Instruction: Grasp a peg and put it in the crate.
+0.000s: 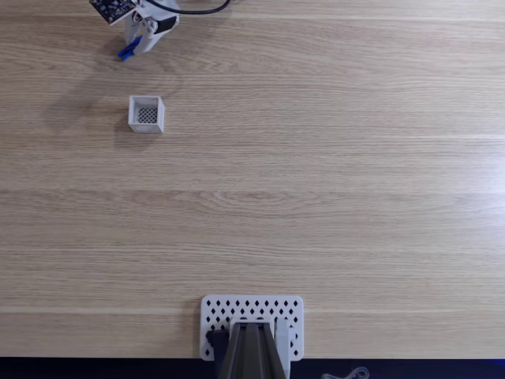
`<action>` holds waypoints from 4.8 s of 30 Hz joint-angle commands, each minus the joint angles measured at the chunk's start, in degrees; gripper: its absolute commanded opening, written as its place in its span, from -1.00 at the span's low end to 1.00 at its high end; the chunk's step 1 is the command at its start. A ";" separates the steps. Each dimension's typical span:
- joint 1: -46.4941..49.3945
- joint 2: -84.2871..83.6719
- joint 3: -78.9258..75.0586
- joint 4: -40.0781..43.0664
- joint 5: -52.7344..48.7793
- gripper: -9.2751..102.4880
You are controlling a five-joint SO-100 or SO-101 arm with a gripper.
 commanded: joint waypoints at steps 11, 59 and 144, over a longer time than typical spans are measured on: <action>-5.01 1.76 -3.34 -35.07 0.79 -0.84; -21.62 -18.11 4.92 -67.15 19.95 -0.82; -53.00 86.92 26.89 38.23 107.84 -0.84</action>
